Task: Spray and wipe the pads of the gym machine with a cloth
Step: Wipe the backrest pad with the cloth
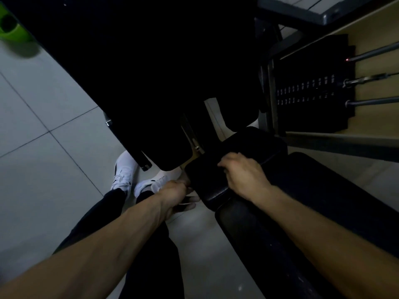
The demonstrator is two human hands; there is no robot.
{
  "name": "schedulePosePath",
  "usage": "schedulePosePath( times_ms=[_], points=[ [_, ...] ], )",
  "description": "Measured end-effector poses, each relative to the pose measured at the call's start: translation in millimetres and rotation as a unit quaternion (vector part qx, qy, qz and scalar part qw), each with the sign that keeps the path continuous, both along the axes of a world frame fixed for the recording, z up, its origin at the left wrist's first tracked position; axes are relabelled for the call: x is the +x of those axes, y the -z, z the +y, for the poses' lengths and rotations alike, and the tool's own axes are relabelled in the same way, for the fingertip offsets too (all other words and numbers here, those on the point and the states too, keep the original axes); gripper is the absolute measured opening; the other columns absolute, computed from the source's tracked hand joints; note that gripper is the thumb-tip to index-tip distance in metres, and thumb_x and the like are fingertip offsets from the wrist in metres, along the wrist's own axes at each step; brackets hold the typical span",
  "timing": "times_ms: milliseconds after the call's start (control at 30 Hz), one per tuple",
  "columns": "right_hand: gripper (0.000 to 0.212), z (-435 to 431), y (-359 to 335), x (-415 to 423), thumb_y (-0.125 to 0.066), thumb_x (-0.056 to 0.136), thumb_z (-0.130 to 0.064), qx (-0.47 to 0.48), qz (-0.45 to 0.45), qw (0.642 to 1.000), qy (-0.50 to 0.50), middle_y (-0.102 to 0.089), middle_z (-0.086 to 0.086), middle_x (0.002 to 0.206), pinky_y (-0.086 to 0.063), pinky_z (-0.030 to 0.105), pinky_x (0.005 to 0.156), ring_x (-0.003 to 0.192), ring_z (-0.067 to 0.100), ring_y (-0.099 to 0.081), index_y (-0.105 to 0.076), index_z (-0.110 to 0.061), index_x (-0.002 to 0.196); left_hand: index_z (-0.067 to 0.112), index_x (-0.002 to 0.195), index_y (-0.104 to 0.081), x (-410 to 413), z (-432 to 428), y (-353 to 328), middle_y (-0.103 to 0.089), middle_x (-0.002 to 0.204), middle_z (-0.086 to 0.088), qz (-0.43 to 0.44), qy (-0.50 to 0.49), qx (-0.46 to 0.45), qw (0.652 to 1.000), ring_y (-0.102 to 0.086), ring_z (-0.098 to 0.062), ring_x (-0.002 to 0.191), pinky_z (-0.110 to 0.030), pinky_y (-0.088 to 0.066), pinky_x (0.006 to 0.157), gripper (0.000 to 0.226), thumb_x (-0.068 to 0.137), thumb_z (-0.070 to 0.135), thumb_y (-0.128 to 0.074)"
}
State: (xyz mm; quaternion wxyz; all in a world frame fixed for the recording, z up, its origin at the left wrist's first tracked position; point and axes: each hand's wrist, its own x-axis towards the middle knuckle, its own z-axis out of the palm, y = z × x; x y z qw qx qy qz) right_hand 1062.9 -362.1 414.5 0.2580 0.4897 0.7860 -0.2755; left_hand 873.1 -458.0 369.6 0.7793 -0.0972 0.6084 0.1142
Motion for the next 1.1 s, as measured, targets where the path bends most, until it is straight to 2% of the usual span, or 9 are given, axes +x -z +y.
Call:
schedulePosePath(
  times_ms=[100,200,267,400,467,567,700,833,1100],
  points=[
    [0.038,-33.1,-13.5,-30.8,-0.063,0.093,-0.012,-0.092,0.060,0.991,-0.076,-0.059,0.000,0.138,-0.054,0.046,0.097,0.124,0.031,-0.056,-0.068,-0.024,0.128,0.012,0.117,-0.067,-1.9,3.3,-1.5,-0.072,0.116,-0.005,-0.004,-0.005,-0.010,1.000,-0.077,-0.025,0.090,-0.036,-0.063,0.076,0.024,0.106,0.021,-0.047],
    [0.038,-28.5,-11.1,-31.9,-0.060,0.097,-0.012,-0.147,0.103,0.975,-0.127,-0.055,-0.004,0.145,-0.045,0.039,0.110,0.132,0.024,-0.051,-0.067,-0.025,0.131,0.010,0.114,-0.069,-2.2,4.5,-2.8,-0.076,0.107,-0.008,0.004,0.012,-0.004,1.000,-0.077,-0.023,0.084,-0.040,-0.061,0.082,0.022,0.104,0.016,-0.051],
    [0.041,-0.4,9.3,-20.3,-0.059,0.097,-0.011,-0.134,0.052,0.986,-0.090,-0.056,-0.006,0.146,-0.039,0.039,0.116,0.135,0.022,-0.051,-0.067,-0.028,0.133,0.011,0.115,-0.070,-3.3,5.3,-1.3,-0.076,0.111,-0.005,0.003,0.012,0.000,1.000,-0.077,-0.022,0.092,-0.036,-0.061,0.080,0.023,0.105,0.019,-0.050],
    [0.037,15.0,35.8,-24.3,-0.060,0.097,-0.012,-0.039,-0.037,0.999,0.008,-0.060,0.002,0.138,-0.050,0.041,0.104,0.124,0.029,-0.058,-0.069,-0.027,0.130,0.003,0.110,-0.064,-1.2,5.6,8.5,-0.071,0.107,-0.011,0.000,-0.012,-0.014,1.000,-0.067,-0.025,0.089,-0.033,-0.056,0.068,0.021,0.104,0.008,-0.046],
    [0.037,-12.5,30.2,-52.3,-0.060,0.097,-0.015,-0.083,-0.029,0.995,-0.041,-0.058,0.005,0.136,-0.050,0.041,0.103,0.126,0.031,-0.054,-0.067,-0.022,0.132,0.000,0.105,-0.061,0.3,8.2,12.9,-0.062,0.098,-0.018,0.007,-0.045,-0.026,0.999,-0.060,-0.028,0.084,-0.034,-0.051,0.067,0.018,0.098,-0.002,-0.045],
    [0.033,-33.6,22.7,-63.0,-0.058,0.098,-0.013,-0.150,0.042,0.982,-0.106,-0.056,0.002,0.138,-0.045,0.042,0.108,0.129,0.030,-0.051,-0.067,-0.020,0.128,-0.002,0.106,-0.067,2.2,7.3,23.9,-0.070,0.100,-0.021,0.044,-0.089,-0.056,0.994,-0.069,-0.032,0.096,-0.041,-0.059,0.084,0.030,0.090,-0.012,-0.044],
    [0.035,17.7,57.2,-34.7,-0.061,0.099,-0.017,-0.102,-0.007,0.993,-0.055,-0.058,0.001,0.141,-0.043,0.040,0.108,0.130,0.028,-0.053,-0.069,-0.031,0.130,0.009,0.113,-0.068,4.6,5.1,27.1,-0.068,0.109,-0.005,-0.002,-0.100,-0.054,0.993,-0.065,-0.025,0.103,-0.031,-0.060,0.072,0.052,0.087,-0.017,-0.031],
    [0.036,15.5,84.2,-56.2,-0.063,0.098,-0.015,-0.088,-0.021,0.995,-0.051,-0.062,0.004,0.137,-0.046,0.037,0.103,0.127,0.029,-0.054,-0.071,-0.032,0.128,0.015,0.108,-0.067,1.9,1.8,24.5,-0.066,0.116,0.001,-0.044,-0.140,-0.057,0.988,-0.065,-0.028,0.120,-0.034,-0.062,0.079,0.063,0.082,-0.021,-0.022],
    [0.027,-2.4,97.6,-74.4,-0.064,0.098,-0.022,-0.111,0.032,0.992,-0.041,-0.070,-0.003,0.130,-0.049,0.030,0.104,0.126,0.023,-0.059,-0.075,-0.035,0.119,0.014,0.114,-0.065,0.4,0.4,23.9,-0.070,0.112,-0.001,-0.059,-0.169,-0.069,0.981,-0.062,-0.030,0.118,-0.040,-0.055,0.093,0.061,0.090,-0.018,-0.019]
  ],
)
